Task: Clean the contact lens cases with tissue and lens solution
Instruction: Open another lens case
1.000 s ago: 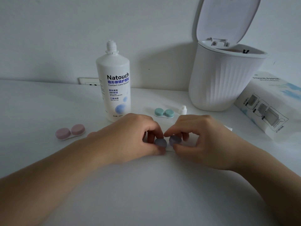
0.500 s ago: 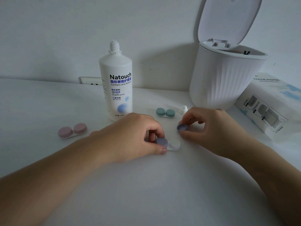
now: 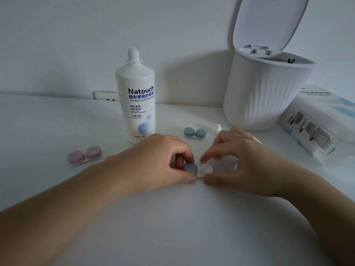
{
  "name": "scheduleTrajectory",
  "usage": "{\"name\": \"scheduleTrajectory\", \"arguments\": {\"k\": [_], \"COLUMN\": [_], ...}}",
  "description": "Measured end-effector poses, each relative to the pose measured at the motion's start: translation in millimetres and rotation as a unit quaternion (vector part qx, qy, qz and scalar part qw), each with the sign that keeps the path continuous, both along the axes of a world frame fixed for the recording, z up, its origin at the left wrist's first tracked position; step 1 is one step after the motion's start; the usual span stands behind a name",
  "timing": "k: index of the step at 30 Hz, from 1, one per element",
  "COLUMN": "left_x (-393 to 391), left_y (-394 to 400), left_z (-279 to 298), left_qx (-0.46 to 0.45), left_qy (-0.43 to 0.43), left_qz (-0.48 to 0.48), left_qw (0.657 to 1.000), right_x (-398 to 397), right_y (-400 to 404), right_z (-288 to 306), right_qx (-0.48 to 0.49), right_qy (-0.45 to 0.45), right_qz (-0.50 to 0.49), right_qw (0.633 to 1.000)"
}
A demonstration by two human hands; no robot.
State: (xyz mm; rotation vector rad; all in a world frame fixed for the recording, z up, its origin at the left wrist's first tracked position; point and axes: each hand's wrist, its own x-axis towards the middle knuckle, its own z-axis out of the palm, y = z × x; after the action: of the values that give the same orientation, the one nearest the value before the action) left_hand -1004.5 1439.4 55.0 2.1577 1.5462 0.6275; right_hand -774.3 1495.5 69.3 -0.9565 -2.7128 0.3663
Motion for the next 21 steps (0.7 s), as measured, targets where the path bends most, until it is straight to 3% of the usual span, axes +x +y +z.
{"name": "scheduleTrajectory", "arguments": {"k": [9, 15, 21], "left_x": [1, 9, 16], "left_y": [-1, -5, -10], "left_z": [-1, 1, -1], "left_qx": [-0.009, -0.030, 0.013], "left_qy": [0.021, 0.040, 0.044], "left_qz": [-0.018, 0.036, 0.078], "left_qw": [1.000, 0.998, 0.996], "right_x": [-3, -5, -6], "right_y": [1, 3, 3], "right_z": [-4, -5, -5], "right_qx": [-0.041, -0.057, -0.074], "right_qy": [0.031, 0.041, 0.063], "right_qz": [0.005, -0.004, 0.000], "right_qw": [0.999, 0.998, 0.995]}}
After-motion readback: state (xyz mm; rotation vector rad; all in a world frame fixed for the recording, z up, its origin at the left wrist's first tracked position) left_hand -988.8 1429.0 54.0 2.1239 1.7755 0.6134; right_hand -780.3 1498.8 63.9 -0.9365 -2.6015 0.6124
